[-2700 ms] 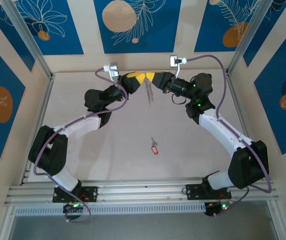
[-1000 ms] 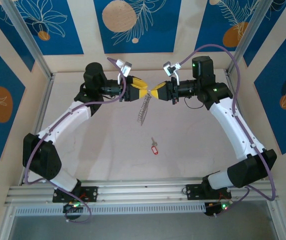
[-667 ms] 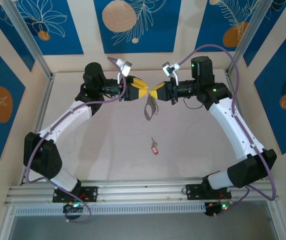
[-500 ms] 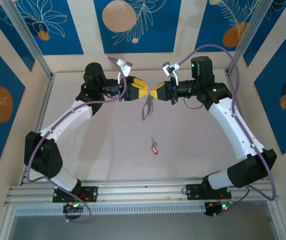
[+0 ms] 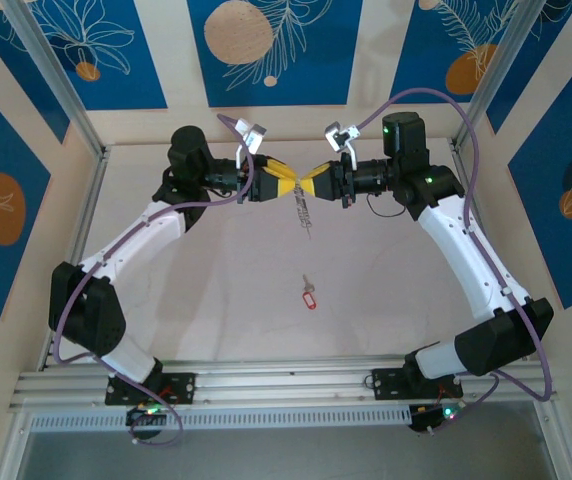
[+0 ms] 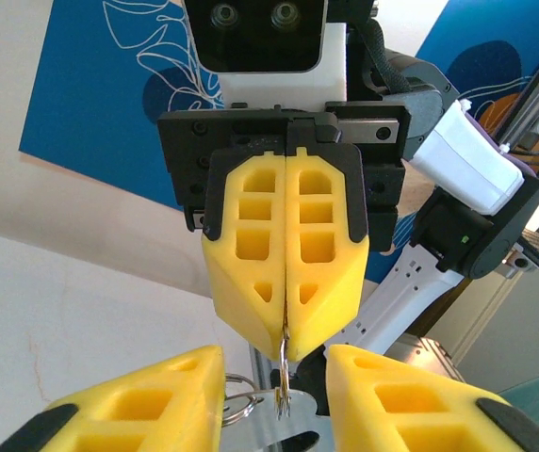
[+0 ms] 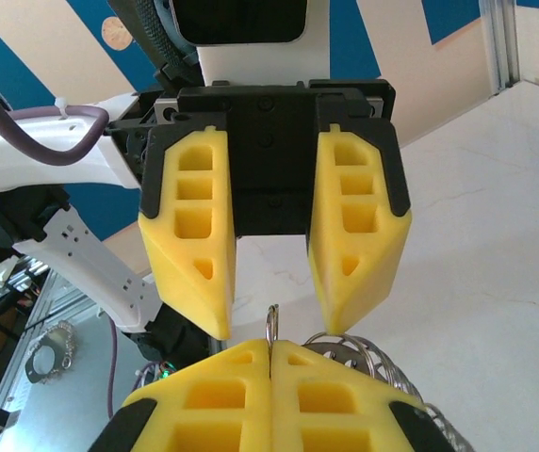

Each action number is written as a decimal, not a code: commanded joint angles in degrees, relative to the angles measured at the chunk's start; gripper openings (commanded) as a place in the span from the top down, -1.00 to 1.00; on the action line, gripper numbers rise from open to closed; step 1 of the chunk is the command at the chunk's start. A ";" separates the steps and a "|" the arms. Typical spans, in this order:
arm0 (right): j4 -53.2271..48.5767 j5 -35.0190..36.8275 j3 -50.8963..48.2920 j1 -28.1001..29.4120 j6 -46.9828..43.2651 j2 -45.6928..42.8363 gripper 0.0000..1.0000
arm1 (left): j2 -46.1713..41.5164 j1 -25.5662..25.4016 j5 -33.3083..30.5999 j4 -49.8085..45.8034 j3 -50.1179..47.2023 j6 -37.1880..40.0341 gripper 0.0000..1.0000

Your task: Put the keys on the keyring

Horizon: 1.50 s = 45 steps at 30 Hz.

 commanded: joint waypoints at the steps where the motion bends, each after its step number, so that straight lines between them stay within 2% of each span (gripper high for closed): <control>1: 1.24 -0.32 -0.25 0.09 0.83 -0.61 1.00 | 0.86 -0.50 1.93 1.70 -0.31 0.15 0.40; 13: 2.08 -0.27 -1.25 0.02 1.28 -1.00 1.00 | 1.22 -1.05 2.69 1.29 -0.02 0.37 0.56; 16: 2.14 -0.24 -1.42 -0.07 1.36 -1.12 1.00 | 1.22 -1.16 2.61 1.16 0.05 0.60 0.68; 20: 2.54 -0.23 -1.70 -0.14 1.62 -1.33 1.00 | 1.22 -1.25 2.39 0.57 0.13 1.24 0.97; 25: 5.38 -0.33 -2.77 -1.37 4.60 -2.06 1.00 | 0.30 -1.42 0.48 -2.64 -0.28 4.75 1.00; 31: 18.95 1.25 -12.43 -10.26 20.13 -8.93 0.13 | -3.48 -1.47 -6.36 -10.40 -1.92 13.73 1.00; 32: 18.86 2.18 -13.70 -10.97 21.08 -9.95 0.07 | -3.98 -1.41 -7.38 -10.97 -2.28 14.61 1.00; 38: 12.04 11.21 -21.30 -10.69 24.82 -11.48 -0.13 | -8.88 -1.34 -18.56 -7.18 -8.75 16.52 1.00; 41: 7.02 19.52 -25.35 -6.49 23.73 -10.60 -0.18 | -10.75 -1.25 -23.29 -4.90 -11.75 16.53 1.00; 45: 3.29 32.64 -30.52 0.80 25.32 -8.15 -0.17 | -12.61 -1.25 -26.48 -4.73 -13.68 16.53 1.00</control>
